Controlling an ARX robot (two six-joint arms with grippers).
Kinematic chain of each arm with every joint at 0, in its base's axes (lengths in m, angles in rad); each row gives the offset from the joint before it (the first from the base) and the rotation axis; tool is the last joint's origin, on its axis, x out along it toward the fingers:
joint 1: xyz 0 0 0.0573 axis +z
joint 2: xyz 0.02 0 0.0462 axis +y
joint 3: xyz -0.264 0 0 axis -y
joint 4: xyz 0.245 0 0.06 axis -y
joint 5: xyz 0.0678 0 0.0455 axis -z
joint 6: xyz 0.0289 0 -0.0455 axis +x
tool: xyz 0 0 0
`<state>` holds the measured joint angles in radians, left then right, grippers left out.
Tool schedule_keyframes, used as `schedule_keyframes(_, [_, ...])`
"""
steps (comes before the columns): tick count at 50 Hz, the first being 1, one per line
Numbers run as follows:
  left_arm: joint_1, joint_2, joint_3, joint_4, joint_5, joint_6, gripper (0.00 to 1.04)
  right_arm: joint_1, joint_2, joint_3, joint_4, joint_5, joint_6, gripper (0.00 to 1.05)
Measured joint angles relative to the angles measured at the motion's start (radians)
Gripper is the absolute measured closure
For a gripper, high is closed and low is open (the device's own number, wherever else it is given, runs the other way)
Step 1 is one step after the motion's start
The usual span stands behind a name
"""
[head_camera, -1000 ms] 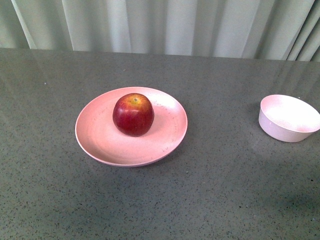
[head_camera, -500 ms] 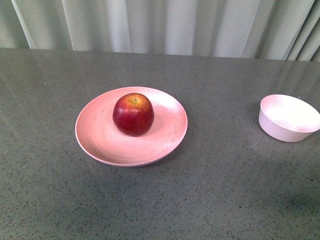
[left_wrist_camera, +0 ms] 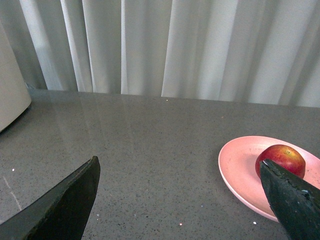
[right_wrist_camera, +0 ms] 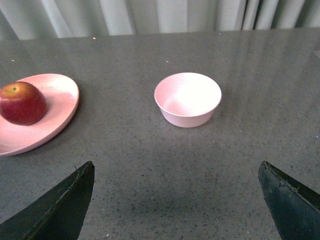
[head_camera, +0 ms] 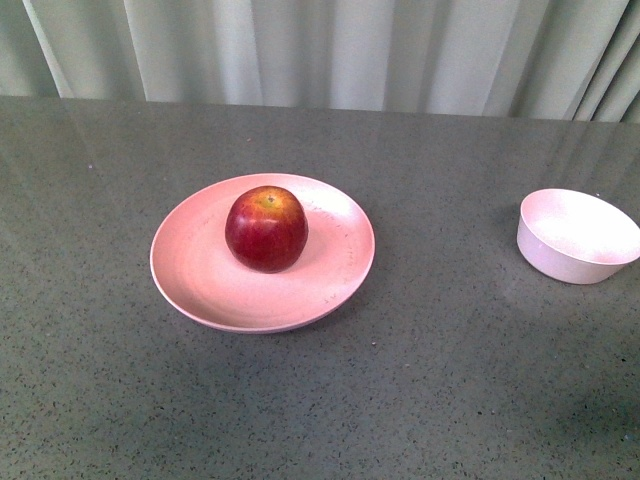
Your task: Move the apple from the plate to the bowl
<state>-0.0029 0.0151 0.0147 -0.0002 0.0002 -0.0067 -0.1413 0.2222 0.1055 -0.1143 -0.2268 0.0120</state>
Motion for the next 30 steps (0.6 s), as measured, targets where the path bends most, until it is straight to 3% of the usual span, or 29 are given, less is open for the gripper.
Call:
schedule_keyframes(6, [0.0,0.0,0.0,0.0,0.0,0.0,0.09,-0.134,0.318,0.112,0.21,-0.11,-0.018,0.09])
schedule_keyframes(14, [0.0,0.0,0.0,0.0,0.0,0.0,0.09,-0.142,0.849,0.285,0.52,-0.081,-0.011,0.09])
schedule_keyframes(19, [0.0,0.0,0.0,0.0,0.0,0.0,0.09,-0.129,1.098,0.391,0.541,-0.082,0.044,0.09])
schedule_keyframes(22, [0.0,0.0,0.0,0.0,0.0,0.0,0.09,-0.106,1.279,0.475,0.568,-0.031,0.053,0.09])
schedule_keyframes(30, [0.0,0.0,0.0,0.0,0.0,0.0,0.09,-0.074,1.474,0.599,0.564,0.034,0.07,0.09])
